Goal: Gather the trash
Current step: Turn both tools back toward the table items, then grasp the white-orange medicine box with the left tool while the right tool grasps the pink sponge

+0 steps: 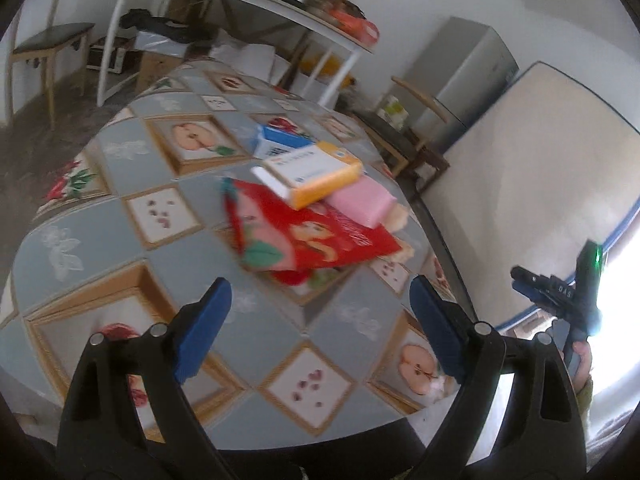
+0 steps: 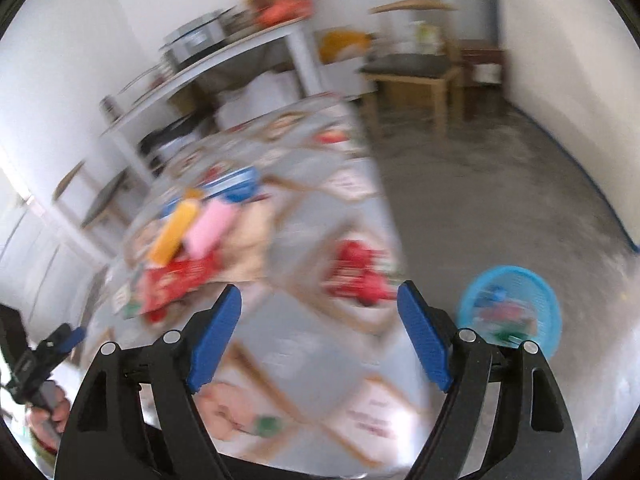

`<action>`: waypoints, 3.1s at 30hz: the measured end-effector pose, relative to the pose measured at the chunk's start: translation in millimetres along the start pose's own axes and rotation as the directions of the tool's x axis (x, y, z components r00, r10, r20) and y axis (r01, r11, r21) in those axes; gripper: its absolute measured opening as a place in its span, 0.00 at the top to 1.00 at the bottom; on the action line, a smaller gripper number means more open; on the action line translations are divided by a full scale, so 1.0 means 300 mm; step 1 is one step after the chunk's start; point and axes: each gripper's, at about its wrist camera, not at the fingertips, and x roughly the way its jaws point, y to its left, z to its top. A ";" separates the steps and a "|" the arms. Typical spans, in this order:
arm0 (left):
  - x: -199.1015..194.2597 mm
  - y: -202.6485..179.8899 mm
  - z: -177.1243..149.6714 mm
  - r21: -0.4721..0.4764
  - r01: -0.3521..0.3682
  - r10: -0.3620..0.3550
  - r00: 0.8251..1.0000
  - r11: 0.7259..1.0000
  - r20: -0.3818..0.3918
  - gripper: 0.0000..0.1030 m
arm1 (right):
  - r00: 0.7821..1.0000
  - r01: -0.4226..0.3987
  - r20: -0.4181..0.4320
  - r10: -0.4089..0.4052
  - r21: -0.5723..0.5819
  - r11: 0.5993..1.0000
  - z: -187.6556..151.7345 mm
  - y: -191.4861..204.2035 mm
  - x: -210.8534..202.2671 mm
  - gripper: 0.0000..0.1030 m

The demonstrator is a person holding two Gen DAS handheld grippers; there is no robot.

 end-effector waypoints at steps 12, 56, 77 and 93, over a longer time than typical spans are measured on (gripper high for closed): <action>0.190 0.049 0.204 0.105 0.095 -0.084 0.991 0.990 -0.108 0.11 | 0.949 -0.230 -0.219 0.228 0.017 0.973 0.011 0.339 0.279 0.24; 0.490 0.005 0.451 0.215 -0.010 0.080 0.945 0.977 -0.318 0.56 | 0.967 -0.204 -0.199 0.161 -0.219 0.954 0.189 0.335 0.297 0.24; 0.203 0.087 0.202 0.030 -0.015 0.021 0.978 0.999 -0.208 0.34 | 0.884 -0.224 -0.432 -0.177 -0.726 0.650 0.278 0.653 0.785 0.18; 0.529 -0.016 0.358 0.205 -0.127 0.189 0.928 0.970 -0.320 0.11 | 0.900 -0.149 -0.354 -0.254 -0.798 0.585 0.210 0.706 0.821 0.17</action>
